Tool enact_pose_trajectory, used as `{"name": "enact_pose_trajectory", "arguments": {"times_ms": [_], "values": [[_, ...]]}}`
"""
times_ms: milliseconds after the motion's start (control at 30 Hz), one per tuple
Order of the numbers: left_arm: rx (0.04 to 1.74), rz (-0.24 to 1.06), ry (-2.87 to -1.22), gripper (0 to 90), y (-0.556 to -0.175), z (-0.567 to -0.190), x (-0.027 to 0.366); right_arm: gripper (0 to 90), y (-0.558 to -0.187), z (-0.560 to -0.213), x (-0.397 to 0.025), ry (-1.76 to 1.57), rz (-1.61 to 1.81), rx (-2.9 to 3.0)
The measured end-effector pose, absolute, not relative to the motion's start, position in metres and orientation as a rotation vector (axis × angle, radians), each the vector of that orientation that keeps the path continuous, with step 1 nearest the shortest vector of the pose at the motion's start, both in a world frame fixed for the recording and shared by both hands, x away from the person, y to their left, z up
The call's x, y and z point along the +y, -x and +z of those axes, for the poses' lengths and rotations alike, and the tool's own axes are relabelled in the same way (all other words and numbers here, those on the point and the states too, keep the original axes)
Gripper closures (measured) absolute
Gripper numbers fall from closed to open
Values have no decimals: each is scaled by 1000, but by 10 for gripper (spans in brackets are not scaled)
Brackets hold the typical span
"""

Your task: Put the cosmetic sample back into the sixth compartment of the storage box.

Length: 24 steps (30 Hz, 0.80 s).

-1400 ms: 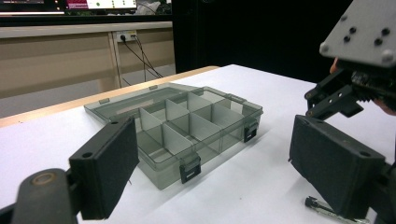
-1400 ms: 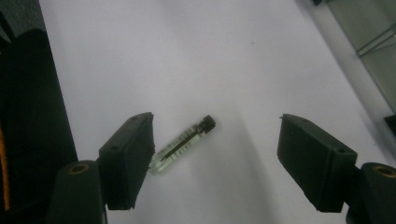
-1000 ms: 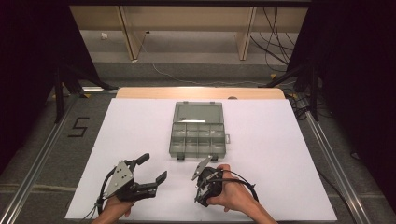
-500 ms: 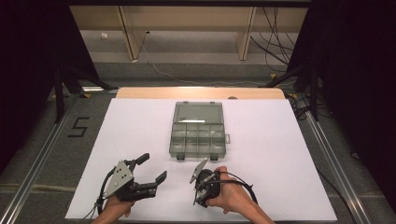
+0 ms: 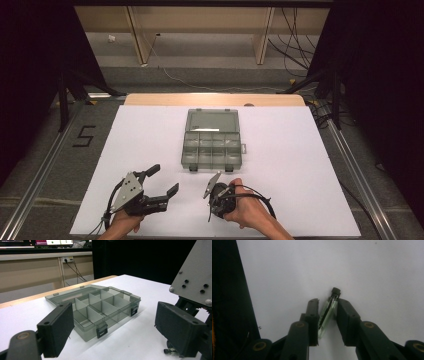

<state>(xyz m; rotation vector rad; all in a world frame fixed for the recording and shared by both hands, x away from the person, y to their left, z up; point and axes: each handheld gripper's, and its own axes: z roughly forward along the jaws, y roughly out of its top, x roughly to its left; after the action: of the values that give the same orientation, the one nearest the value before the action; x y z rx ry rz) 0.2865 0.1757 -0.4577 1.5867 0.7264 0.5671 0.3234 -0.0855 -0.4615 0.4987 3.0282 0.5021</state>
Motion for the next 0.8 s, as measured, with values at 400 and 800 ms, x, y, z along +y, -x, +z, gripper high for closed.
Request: {"name": "enact_pose_trajectory", "arguments": {"times_ms": [400, 800], "values": [[724, 570, -1585, 151, -286, -457, 176, 807, -324, -459, -86, -450, 533, 3028], [729, 566, -1587, 151, -287, -458, 176, 808, -336, -441, -96, -490, 713, 2902]]}}
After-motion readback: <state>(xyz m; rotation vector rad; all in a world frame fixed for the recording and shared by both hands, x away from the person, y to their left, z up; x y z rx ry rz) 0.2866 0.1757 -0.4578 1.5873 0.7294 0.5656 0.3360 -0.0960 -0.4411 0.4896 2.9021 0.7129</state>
